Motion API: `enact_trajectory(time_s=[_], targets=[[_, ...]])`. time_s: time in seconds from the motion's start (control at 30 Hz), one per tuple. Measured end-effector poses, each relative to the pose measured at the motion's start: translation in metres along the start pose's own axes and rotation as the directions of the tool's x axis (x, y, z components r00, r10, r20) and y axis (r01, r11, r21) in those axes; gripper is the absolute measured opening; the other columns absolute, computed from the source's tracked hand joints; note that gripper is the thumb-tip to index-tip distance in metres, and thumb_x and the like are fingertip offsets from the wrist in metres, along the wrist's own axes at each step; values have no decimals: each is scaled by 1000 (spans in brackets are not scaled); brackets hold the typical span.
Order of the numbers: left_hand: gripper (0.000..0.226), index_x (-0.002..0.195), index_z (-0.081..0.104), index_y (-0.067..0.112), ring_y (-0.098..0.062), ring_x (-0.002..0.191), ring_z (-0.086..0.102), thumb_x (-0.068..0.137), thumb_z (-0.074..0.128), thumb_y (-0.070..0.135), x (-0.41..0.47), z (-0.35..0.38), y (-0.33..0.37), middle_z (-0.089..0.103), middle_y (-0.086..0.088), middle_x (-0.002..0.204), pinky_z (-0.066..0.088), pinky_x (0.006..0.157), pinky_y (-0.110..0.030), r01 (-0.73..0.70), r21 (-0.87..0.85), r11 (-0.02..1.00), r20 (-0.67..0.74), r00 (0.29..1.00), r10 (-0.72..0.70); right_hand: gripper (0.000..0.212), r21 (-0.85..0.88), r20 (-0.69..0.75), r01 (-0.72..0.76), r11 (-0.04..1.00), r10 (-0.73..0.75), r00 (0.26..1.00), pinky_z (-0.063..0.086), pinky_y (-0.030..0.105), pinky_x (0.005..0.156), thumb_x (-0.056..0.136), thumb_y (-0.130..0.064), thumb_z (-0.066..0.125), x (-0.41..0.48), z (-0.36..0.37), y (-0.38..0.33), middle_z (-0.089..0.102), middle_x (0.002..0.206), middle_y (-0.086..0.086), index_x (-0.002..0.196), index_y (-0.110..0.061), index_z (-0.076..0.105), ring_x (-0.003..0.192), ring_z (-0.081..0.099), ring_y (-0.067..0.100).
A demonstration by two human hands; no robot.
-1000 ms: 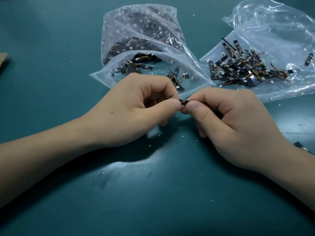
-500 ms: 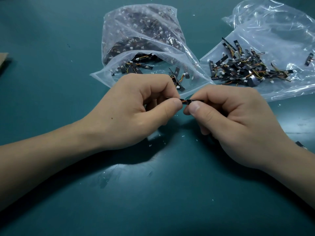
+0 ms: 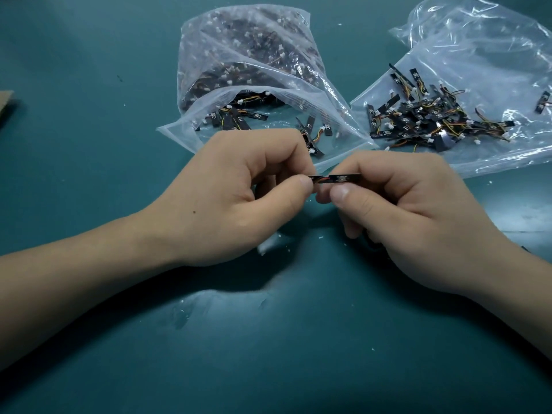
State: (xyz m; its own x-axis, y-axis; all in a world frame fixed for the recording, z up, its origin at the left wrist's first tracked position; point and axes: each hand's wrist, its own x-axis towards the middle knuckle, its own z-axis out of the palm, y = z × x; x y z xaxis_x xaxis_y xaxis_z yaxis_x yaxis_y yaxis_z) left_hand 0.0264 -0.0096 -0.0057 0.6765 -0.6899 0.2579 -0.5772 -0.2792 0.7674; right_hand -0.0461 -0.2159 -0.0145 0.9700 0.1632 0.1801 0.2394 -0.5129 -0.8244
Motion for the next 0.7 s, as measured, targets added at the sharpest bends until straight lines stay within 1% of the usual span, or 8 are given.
enact_trajectory(time_s=[0.07, 0.17, 0.27, 0.4, 0.5, 0.6, 0.7], targets=[[14, 79, 62, 12, -15, 52, 50, 92, 59, 13, 0, 0, 0, 59, -1, 61, 36, 52, -18, -1, 23, 1000, 6, 1000, 1, 20, -6, 6, 0, 1000, 0, 1000, 40, 17, 50, 97, -29, 60, 0, 0, 0, 64, 61, -2, 87, -20, 74, 50, 55, 10], [15, 76, 58, 16, -14, 51, 51, 91, 59, 15, 0, 2, -1, 59, 1, 59, 36, 51, -16, 9, 61, 998, 5, 1000, -9, 28, -18, 19, -4, 1000, 4, 1000, 41, 18, 50, 95, -37, 55, 0, 0, -2, 65, 62, -3, 86, -20, 76, 51, 55, 10], [15, 76, 57, 16, -10, 51, 48, 90, 59, 14, 0, 3, -1, 57, 2, 58, 34, 51, -14, 5, 80, 997, 10, 1000, -6, 31, -34, 12, -11, 999, 12, 1000, 42, 23, 48, 93, -35, 55, 0, 1, -2, 64, 61, -3, 81, -16, 76, 52, 55, 15], [11, 77, 57, 13, -16, 52, 50, 87, 57, 10, 0, 0, -1, 56, -1, 58, 36, 51, -18, -22, 55, 998, 43, 999, 19, 27, -45, -5, -19, 999, 19, 1000, 42, 31, 48, 94, -27, 59, 0, 1, -2, 63, 60, 2, 77, -14, 76, 52, 54, 19], [10, 74, 55, 9, -16, 53, 47, 83, 55, 4, 0, 0, -2, 53, -3, 58, 35, 51, -19, -31, 50, 998, 33, 999, 29, 32, -81, 14, 1, 997, 0, 1000, 40, 41, 52, 95, -34, 58, 0, 1, -3, 58, 59, 10, 79, -12, 75, 52, 51, 23], [14, 70, 51, 11, -12, 53, 42, 81, 56, 4, 0, 1, -3, 48, -1, 56, 32, 51, -17, -28, 79, 996, 6, 1000, 28, 43, -164, 62, 16, 986, -6, 998, 40, 40, 54, 95, -42, 54, 0, 0, -3, 57, 59, 8, 79, -8, 73, 53, 51, 21], [19, 67, 46, 16, -11, 54, 40, 79, 55, 6, 1, 2, -2, 44, 0, 56, 32, 51, -19, -44, 101, 994, 5, 999, 44, 31, -223, 69, 32, 974, -17, 997, 42, 39, 55, 96, -36, 58, 0, 0, -3, 58, 59, 3, 75, -19, 72, 56, 54, 20]])
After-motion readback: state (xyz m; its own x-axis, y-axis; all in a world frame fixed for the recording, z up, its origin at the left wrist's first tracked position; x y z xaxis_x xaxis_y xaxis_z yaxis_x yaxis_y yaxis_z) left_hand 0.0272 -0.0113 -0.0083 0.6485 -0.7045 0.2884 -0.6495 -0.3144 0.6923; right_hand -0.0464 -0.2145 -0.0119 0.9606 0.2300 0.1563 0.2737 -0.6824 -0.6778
